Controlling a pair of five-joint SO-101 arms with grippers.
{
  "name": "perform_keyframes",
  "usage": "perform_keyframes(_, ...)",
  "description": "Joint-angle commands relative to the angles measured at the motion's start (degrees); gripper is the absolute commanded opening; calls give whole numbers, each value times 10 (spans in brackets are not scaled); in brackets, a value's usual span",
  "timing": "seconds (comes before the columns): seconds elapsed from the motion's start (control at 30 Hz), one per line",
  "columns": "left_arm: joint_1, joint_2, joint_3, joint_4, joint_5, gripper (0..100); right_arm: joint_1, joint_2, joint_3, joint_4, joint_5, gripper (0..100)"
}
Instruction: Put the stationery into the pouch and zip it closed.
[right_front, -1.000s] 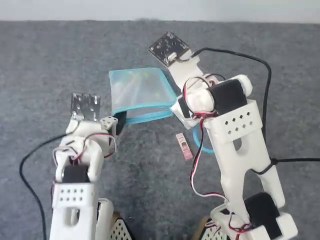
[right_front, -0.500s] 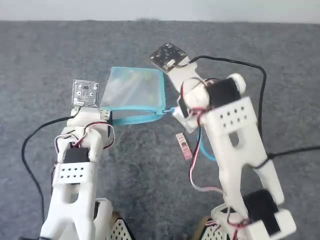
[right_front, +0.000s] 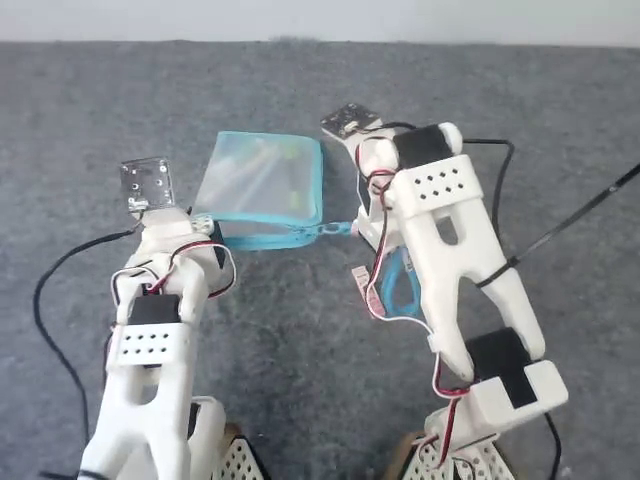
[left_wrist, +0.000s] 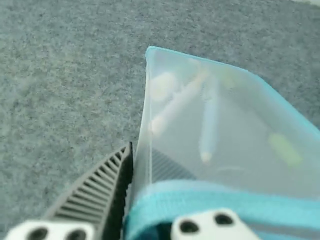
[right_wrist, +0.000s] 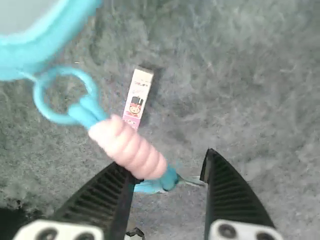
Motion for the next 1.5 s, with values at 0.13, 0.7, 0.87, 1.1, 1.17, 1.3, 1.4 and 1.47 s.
perform_keyframes(0.13,-3,0,-26,-17,21,15,-29,-13,134,-88,-39,188)
perform_keyframes(0.7,-3,-1,-22,-44,23,18,-41,-116,269,-248,-98,366)
perform_keyframes(0.87,-4,-1,-22,-54,23,18,-87,-235,398,-272,-63,365)
perform_keyframes(1.1,-4,-1,-20,-54,23,18,-129,-264,474,-289,-66,364)
perform_keyframes(1.17,-4,-1,-20,-54,23,19,-124,-242,469,-291,-67,364)
perform_keyframes(1.3,-4,-1,-20,-54,23,19,-124,-171,460,-327,-102,342)
perform_keyframes(1.4,-4,-1,-20,-54,23,19,-124,-114,433,-336,-133,257)
perform_keyframes(1.47,-4,-1,-20,-54,23,19,-123,-84,404,-315,-143,196)
